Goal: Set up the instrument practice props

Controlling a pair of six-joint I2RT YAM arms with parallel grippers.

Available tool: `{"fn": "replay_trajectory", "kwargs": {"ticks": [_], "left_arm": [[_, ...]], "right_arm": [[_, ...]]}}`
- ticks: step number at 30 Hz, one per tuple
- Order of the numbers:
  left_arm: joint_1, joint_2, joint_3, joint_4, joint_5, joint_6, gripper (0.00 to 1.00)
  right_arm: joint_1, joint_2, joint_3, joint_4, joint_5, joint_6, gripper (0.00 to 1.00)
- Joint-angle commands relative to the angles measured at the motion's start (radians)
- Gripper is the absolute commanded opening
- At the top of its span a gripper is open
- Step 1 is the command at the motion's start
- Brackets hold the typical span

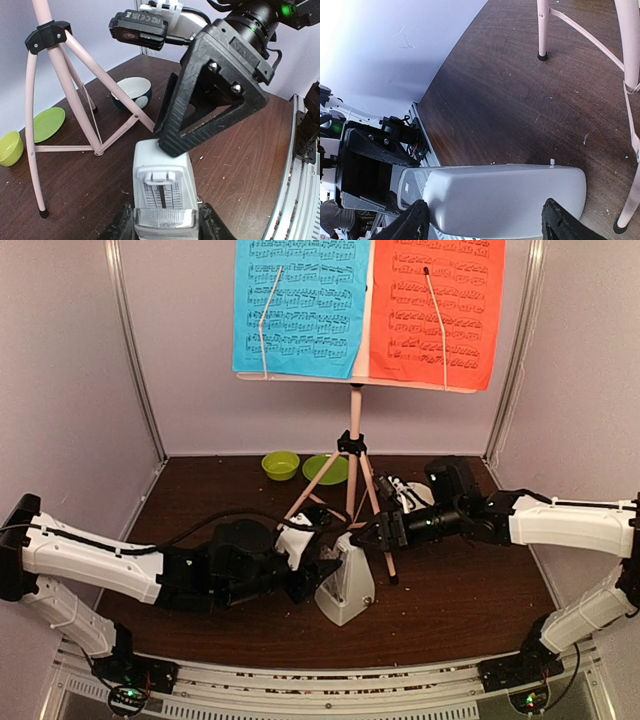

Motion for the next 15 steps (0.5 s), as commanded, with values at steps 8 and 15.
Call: {"fn": "replay_trajectory", "kwargs": {"ticks": [8,15], "left_arm": [[0.084,-0.177,0.017,-0.294,-0.086,-0.196,0.22],[0.264,-0.19,0.085,-0.66,0.007,-0.334,0.23]], "right_arm": [[-0.01,0.037,0.0,-0.242,0.14,-0.096,0.8],[-0.009,0.017,0.094,-0.239,0.091,-0.084,0.83]]}}
